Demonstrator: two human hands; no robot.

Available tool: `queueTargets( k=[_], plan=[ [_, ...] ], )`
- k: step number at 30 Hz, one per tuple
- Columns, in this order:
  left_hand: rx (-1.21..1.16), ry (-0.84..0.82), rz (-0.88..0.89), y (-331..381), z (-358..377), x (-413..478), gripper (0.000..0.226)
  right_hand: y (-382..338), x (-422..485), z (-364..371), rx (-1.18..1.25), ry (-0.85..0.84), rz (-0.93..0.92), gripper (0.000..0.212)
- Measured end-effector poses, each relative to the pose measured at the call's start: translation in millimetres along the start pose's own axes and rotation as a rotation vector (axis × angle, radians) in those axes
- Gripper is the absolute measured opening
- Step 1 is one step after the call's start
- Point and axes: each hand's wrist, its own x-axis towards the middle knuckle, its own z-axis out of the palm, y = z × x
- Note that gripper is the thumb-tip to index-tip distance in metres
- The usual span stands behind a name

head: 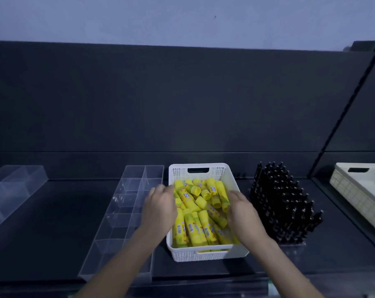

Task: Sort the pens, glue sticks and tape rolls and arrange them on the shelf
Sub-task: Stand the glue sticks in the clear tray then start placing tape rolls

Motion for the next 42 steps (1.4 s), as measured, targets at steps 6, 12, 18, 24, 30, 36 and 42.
queueTargets(
  k=[6,12,18,24,30,36,42],
  plan=[
    [-0.165,-0.439,-0.21,41,17,50,0.038,1,50,18,0.009,-0.184,0.095,0.017],
    [-0.036,-0.44,-0.322,51,46,91,0.057,1,92,44,-0.003,-0.166,0.227,0.031],
    [-0.186,-0.223,-0.217,41,70,100,0.046,6,99,52,0.083,-0.087,0.247,0.038],
    [-0.65,-0.329,-0.541,25,76,114,0.019,10,105,47,0.666,-0.218,0.388,0.04],
    [-0.795,-0.403,-0.588,35,68,118,0.028,8,108,51,0.743,-0.173,0.399,0.042],
    [-1.191,-0.342,-0.522,34,31,104,0.011,11,99,35,1.113,-0.146,0.4,0.009],
    [-1.423,-0.33,-0.41,2,-3,83,0.017,1,90,15,1.381,-0.225,0.374,0.012]
  ],
)
